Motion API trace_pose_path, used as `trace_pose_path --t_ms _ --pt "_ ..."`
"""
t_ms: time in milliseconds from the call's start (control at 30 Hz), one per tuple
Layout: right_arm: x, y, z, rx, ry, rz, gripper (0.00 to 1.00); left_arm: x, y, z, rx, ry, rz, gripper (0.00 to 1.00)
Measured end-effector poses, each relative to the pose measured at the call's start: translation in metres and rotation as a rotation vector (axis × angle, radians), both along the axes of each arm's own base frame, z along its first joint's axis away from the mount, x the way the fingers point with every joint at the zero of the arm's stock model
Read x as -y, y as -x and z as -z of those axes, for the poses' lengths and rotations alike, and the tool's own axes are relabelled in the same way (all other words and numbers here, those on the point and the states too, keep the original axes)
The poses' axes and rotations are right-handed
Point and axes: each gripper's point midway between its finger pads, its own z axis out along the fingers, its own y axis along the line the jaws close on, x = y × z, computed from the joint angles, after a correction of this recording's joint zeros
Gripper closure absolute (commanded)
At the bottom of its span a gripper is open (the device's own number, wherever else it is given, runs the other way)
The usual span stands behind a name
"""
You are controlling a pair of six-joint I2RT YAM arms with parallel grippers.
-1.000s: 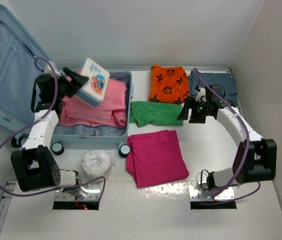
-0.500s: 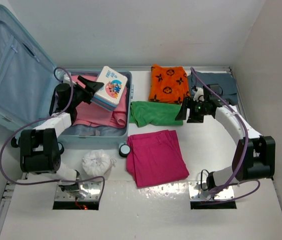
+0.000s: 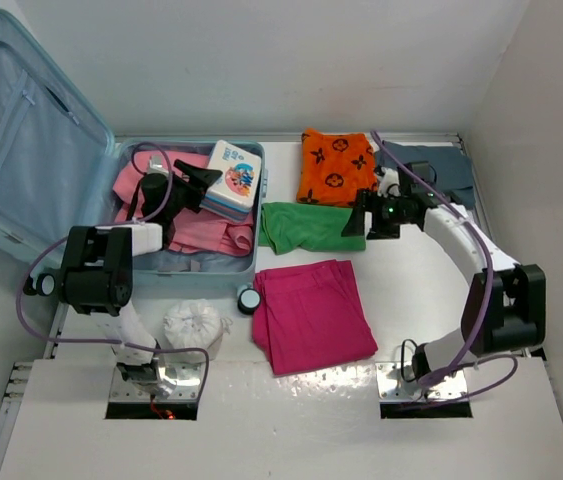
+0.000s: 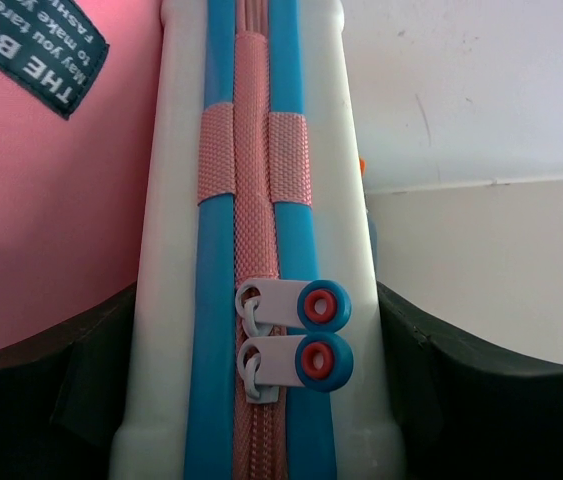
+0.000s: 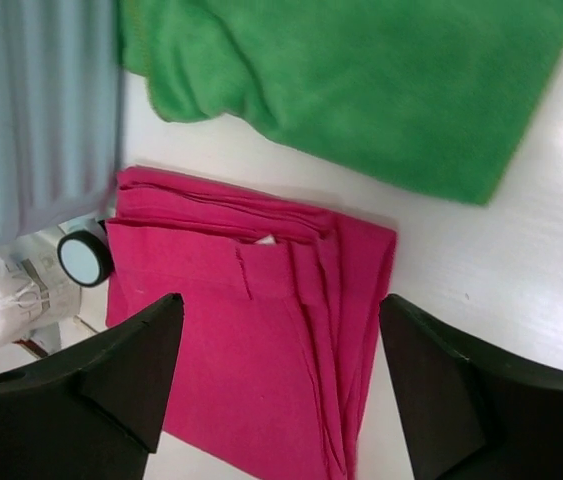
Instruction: Pack the luggage
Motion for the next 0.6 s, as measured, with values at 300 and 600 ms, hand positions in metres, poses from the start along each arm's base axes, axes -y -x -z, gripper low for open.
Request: trace_pose_path --t_ms 300,600 --pt "-0.116 -0.03 -0.066 0.49 0.107 -0.376 0.08 0.01 -0.007 0.006 -0.016 -0.008 0.01 0.88" --pt "-0.234 -0.089 -0.078 0.875 0.178 -0.485 0.04 0.016 -0.001 0.012 -0.044 -0.017 0.058 0.82"
